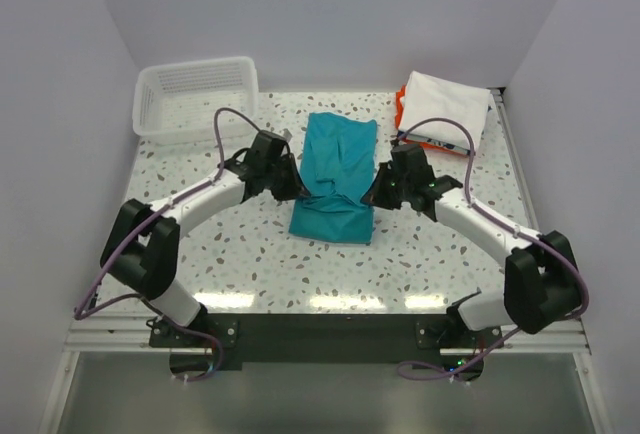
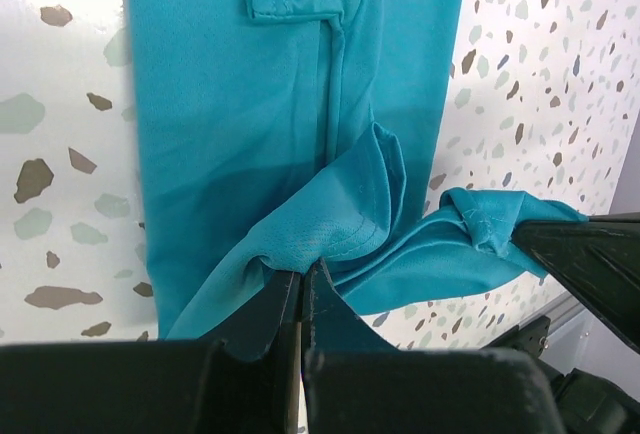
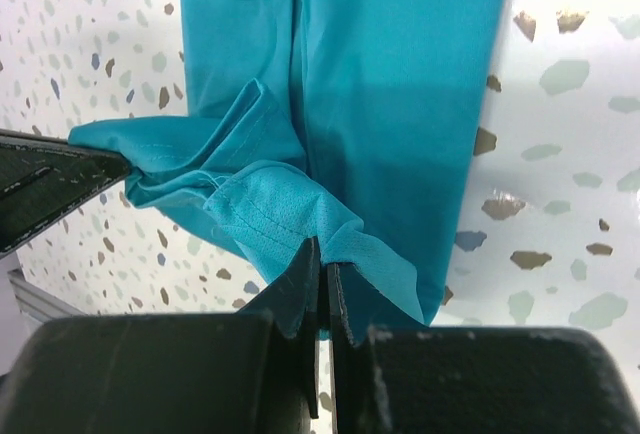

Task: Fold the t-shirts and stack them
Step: Fold the tshirt

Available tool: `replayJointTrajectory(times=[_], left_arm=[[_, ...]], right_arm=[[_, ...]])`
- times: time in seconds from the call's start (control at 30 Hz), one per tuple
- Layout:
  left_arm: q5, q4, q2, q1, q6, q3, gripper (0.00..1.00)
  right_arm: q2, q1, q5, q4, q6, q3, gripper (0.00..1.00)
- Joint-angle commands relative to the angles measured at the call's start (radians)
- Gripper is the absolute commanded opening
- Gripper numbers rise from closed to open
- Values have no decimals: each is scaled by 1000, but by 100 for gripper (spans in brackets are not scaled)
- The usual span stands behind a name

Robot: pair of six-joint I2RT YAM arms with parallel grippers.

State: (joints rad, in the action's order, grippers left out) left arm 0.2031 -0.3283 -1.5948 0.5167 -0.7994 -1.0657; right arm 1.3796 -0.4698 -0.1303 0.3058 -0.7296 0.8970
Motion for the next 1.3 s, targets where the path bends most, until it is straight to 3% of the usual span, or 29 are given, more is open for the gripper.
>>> replayJointTrajectory(times=[0.0,0.47,0.7,0.73,0.8,0.93,1.0,1.03,1.07,1.1,1.27], left_arm=[[45,51,-31,-23,35,-54,0],[82,87,-181,-58,52,-129,0],[91,92,-237,-78,68,-152,11],[100,92,-244,-78,77,-157,17],[110,95,-257,-78,85,-168,24],[110,81,-260,-83,95,-192,55],[113,68,-243,-84,98,-211,68],[102,66,-231,-86,98,-211,81],[91,66,-199,-86,97,-209,89],[84,57,-180,-86,98,-206,98],[1,28,-16,-86,83,-119,100]], right_arm=[[33,20,-40,-57,38,65,0],[202,56,-40,-88,56,134,0],[295,79,-31,-83,59,177,0],[309,80,-31,-83,62,181,4],[325,82,-16,-85,61,194,28],[358,89,-17,-45,100,255,50],[355,89,-31,-16,116,296,69],[352,89,-34,-8,133,306,78],[333,88,-38,-2,143,319,98],[322,88,-48,13,153,324,99],[214,83,-121,16,185,255,99]])
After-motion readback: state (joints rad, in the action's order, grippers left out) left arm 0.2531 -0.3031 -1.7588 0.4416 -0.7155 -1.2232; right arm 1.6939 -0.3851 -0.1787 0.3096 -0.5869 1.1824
